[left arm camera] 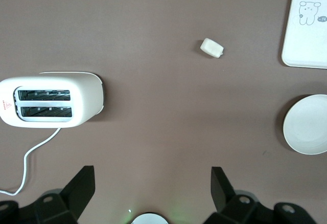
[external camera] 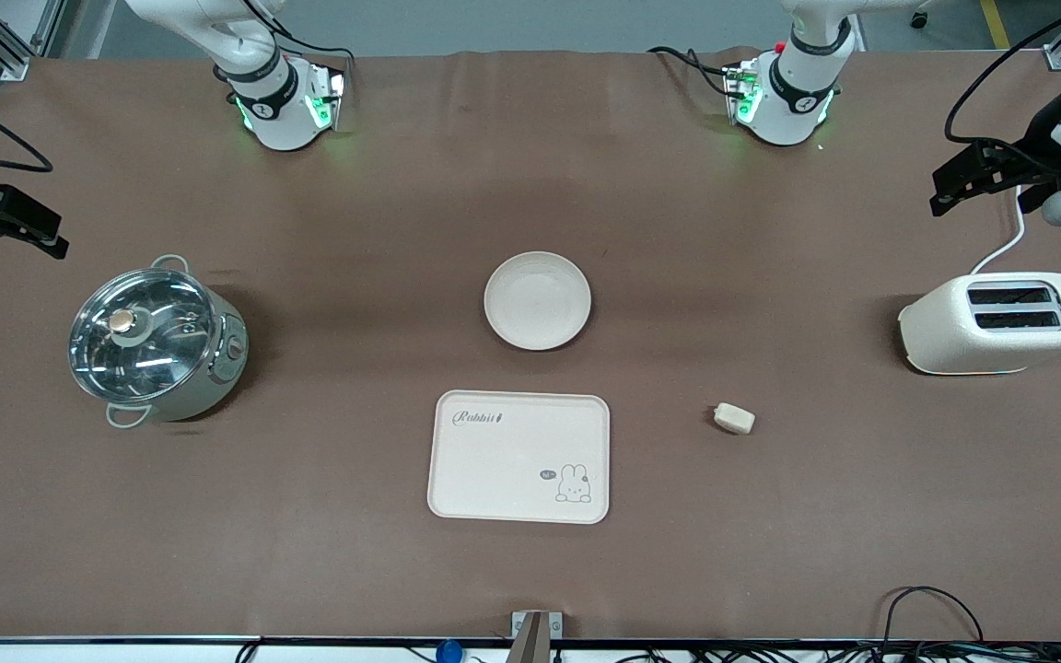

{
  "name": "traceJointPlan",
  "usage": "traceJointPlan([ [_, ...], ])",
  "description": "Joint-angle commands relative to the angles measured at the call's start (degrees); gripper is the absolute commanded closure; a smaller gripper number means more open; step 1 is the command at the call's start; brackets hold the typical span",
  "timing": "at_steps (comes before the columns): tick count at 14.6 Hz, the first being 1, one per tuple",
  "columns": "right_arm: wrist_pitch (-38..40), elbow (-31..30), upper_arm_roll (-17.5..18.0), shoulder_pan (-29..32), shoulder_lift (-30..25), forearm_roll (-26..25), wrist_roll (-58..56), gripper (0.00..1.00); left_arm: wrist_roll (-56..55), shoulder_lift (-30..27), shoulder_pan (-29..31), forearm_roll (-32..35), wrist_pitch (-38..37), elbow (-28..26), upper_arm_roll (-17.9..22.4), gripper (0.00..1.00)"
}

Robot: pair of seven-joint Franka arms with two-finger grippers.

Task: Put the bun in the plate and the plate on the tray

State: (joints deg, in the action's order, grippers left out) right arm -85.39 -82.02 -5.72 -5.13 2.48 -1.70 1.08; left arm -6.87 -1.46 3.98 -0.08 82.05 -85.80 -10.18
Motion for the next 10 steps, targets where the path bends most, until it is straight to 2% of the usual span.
traceJointPlan([
  [1, 0.6, 0.6, 0.0, -0.2, 0.3, -0.6, 0.4, 0.00, -0.9, -0.4, 0.0, 1.2, -1.5, 0.7, -0.4, 0.00],
  [5, 0.2, 0.7, 0.3, -0.5, 0.3, 0.2, 0.4, 0.00, -1.0, 0.7, -0.5, 1.5, -1.3, 0.9, -0.4, 0.00],
  [7, -0.3, 0.6, 0.2, -0.4, 0.7, 4.7, 0.0, 0.00, -1.0, 3.6, -0.7, 1.8, 0.4, 0.9, -0.4, 0.00],
  [10, -2.5, -1.0, 0.4, -3.7, 3.2, 5.3, 1.1, 0.00, -6.6, 9.0, -2.8, 2.1, 5.4, 0.3, -0.5, 0.00],
])
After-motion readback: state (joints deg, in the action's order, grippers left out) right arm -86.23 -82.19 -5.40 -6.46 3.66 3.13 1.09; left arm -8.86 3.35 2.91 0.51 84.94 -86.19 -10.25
